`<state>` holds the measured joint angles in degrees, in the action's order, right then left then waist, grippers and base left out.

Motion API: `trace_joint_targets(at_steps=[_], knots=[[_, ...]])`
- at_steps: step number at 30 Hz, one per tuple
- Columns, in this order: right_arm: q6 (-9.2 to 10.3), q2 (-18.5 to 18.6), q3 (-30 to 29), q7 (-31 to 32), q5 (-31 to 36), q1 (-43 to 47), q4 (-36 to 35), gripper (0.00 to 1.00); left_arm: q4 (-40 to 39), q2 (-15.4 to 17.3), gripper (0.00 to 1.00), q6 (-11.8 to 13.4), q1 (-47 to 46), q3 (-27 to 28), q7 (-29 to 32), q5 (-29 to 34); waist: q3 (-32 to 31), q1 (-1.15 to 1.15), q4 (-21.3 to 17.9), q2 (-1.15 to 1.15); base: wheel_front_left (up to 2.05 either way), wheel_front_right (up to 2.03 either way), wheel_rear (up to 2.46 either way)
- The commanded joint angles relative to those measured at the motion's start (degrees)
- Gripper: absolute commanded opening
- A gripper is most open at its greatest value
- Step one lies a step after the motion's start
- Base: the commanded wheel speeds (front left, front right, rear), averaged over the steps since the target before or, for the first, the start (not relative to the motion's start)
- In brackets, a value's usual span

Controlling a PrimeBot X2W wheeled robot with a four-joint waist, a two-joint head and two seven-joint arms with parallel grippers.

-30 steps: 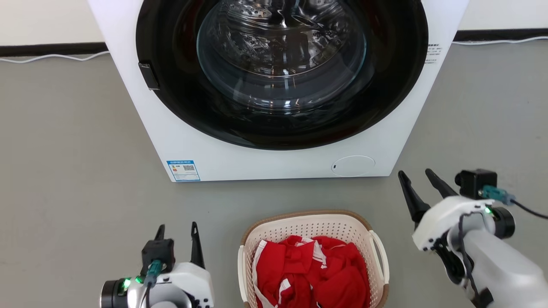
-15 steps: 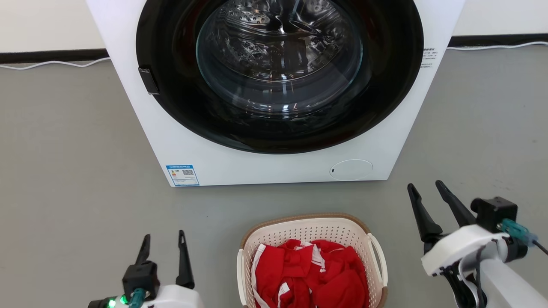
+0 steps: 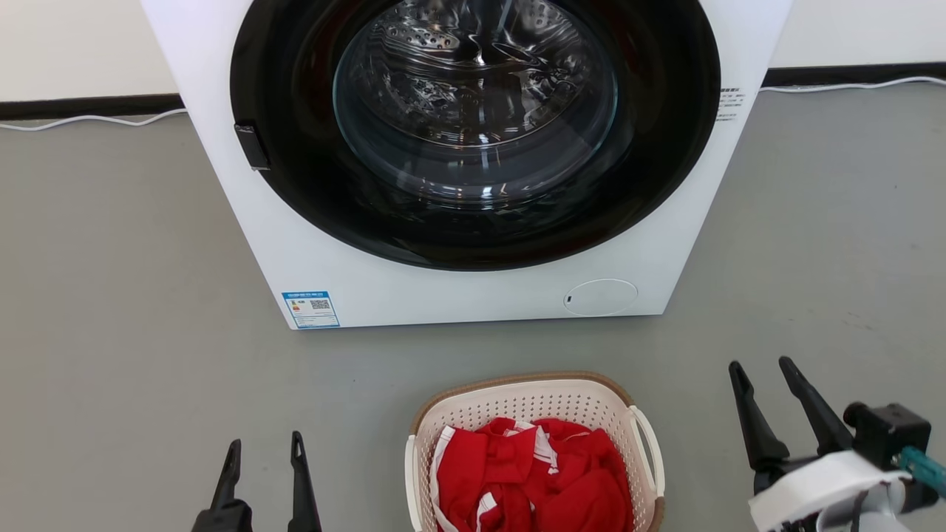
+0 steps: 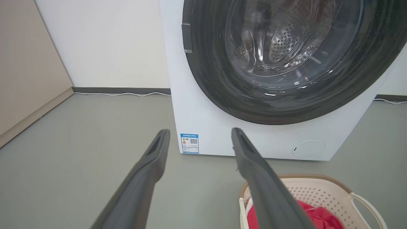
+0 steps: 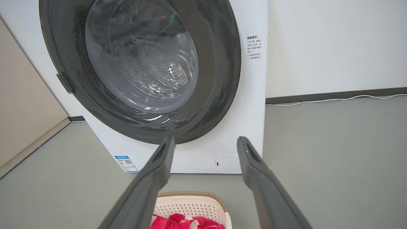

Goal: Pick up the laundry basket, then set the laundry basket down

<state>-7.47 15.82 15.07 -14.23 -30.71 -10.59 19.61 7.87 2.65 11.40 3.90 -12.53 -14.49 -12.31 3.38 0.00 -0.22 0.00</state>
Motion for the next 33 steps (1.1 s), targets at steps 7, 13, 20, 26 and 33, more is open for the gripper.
trace_joint_targets(at_steps=[7,13,20,26,33], knots=[[-0.02,0.1,-1.0,-0.8,2.4,3.0,-4.3,1.00,-4.5,0.2,1.00,0.6,1.9,-0.1,-0.5,0.8,0.1,0.00,-0.5,0.00,0.00,0.00,0.00],[-0.02,-0.6,-2.4,-0.8,3.9,4.4,-5.5,1.00,-5.1,0.2,1.00,0.6,3.8,-1.8,-0.5,1.5,0.0,0.00,-0.6,0.00,0.00,0.00,0.00],[-0.02,-1.0,-3.2,-0.8,4.9,4.8,-6.5,1.00,-6.6,0.2,1.00,1.4,5.8,-2.0,-0.5,1.6,0.1,0.00,-0.6,0.00,0.00,0.00,0.00],[-0.02,-1.4,-3.7,-0.8,5.2,4.9,-6.6,1.00,-6.8,0.2,1.00,1.7,5.9,-2.3,-0.5,1.5,0.1,0.00,-0.6,0.00,0.00,0.00,0.00],[-0.02,-1.6,-3.4,-0.8,5.3,5.1,-6.2,1.00,-6.9,0.2,1.00,1.6,5.7,-2.5,-0.5,1.7,-0.1,0.00,-0.6,0.00,0.00,0.00,0.00]])
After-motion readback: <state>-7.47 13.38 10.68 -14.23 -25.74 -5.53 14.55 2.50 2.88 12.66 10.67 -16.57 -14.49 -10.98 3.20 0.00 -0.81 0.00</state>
